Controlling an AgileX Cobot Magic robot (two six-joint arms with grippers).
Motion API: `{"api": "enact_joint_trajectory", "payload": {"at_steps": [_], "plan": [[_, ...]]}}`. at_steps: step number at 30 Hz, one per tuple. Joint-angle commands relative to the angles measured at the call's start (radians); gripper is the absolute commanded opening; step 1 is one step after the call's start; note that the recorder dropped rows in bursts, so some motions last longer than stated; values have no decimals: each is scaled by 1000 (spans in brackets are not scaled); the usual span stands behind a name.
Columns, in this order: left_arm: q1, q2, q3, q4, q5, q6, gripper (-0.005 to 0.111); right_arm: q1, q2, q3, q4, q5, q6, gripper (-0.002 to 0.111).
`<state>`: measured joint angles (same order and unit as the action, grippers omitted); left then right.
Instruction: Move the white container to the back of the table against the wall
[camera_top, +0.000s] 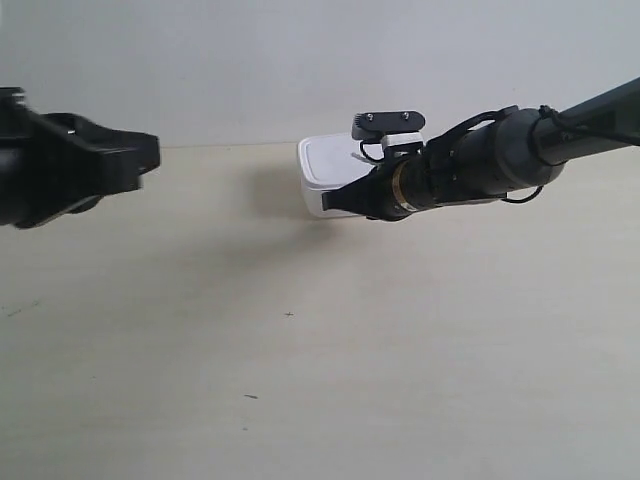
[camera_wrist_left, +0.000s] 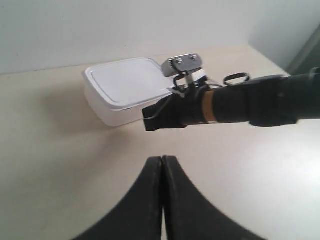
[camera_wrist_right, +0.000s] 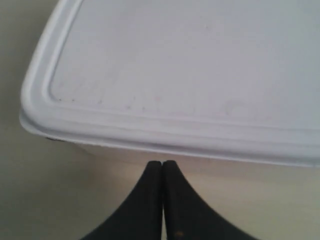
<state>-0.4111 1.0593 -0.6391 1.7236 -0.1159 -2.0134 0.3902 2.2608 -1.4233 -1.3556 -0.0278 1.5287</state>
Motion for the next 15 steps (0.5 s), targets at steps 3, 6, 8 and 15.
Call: {"api": "enact_joint_trajectory", "payload": {"at_steps": [3, 6, 8, 15], "plan": [[2, -367, 179, -3, -65, -77, 0, -6, 12, -50, 16, -4, -8, 0], [2, -532, 250, -3, -80, -100, 0, -6, 12, -64, 16, -4, -10, 0], [2, -639, 295, -3, -90, -112, 0, -6, 17, -78, 16, -4, -8, 0], [2, -905, 409, -3, -139, -112, 0, -6, 38, -120, 16, 0, -8, 0]]}}
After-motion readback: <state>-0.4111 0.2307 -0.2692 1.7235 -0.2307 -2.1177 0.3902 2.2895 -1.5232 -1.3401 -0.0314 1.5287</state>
